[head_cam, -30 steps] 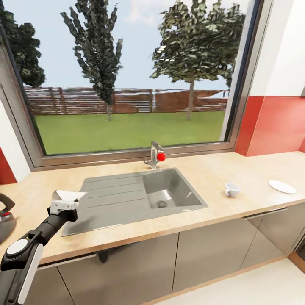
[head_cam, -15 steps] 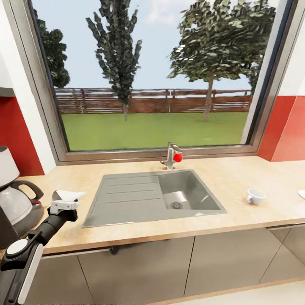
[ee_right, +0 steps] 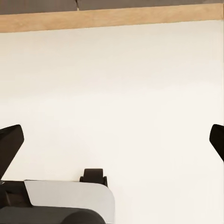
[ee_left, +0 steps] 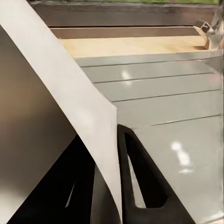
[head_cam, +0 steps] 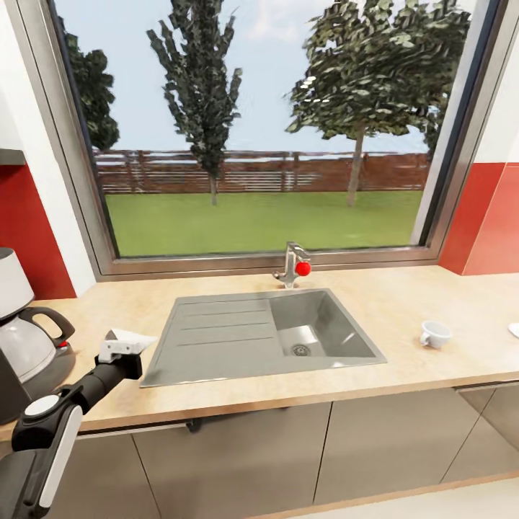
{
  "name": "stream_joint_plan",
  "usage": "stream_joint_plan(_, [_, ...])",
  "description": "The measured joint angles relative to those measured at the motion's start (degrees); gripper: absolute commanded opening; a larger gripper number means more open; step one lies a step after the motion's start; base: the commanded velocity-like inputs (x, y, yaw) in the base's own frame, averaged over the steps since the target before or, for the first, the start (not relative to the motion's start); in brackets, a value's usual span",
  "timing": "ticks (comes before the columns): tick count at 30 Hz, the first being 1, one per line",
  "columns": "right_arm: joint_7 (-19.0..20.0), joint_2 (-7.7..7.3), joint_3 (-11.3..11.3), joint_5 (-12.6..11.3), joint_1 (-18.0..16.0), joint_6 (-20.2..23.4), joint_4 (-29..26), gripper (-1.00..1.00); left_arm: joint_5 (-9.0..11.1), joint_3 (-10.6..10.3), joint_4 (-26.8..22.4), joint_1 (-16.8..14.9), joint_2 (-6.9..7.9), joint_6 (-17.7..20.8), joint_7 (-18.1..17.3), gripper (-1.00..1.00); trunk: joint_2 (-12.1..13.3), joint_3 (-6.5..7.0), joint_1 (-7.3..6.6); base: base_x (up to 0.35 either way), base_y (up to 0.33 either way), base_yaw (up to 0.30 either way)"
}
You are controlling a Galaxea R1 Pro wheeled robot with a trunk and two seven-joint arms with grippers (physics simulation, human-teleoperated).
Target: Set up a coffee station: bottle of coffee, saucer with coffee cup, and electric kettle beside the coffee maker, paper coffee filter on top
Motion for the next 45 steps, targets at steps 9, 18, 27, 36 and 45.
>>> stream_joint_plan(9, [0.0,-0.37,0.01,0.0,-0.05,0.0,0.0,1.0,-0.02,0.0,-0.13,-0.76,-0.1,0.0,0.0,-1.0,0.0,0.0,0.0,0.0,0.0,0.0])
stream_joint_plan(18, [-0.02,-0.54,0.04,0.0,0.02,-0.05,0.33,1.0,0.05,-0.32,0.19,-1.08,-0.42,0.35,0.17,-1.0,0.0,0.0,0.0,0.0,0.0,0.0])
stream_joint_plan(27, [-0.11,-0.8,0.13,0.01,0.1,-0.29,3.08,1.0,0.16,-1.09,1.3,-3.96,-3.32,3.47,0.37,-1.0,0.0,0.0,0.0,0.0,0.0,0.0])
stream_joint_plan(36, [-0.14,-0.81,0.14,0.01,0.1,-0.31,3.24,1.0,0.18,-2.36,1.31,-13.2,-5.0,23.92,0.27,-1.0,0.0,0.0,0.0,0.0,0.0,0.0])
stream_joint_plan(45, [-0.13,-0.82,0.15,0.01,0.1,-0.32,3.25,1.0,0.22,-2.8,1.24,-14.26,-5.02,24.11,0.26,-1.0,0.0,0.0,0.0,0.0,0.0,0.0])
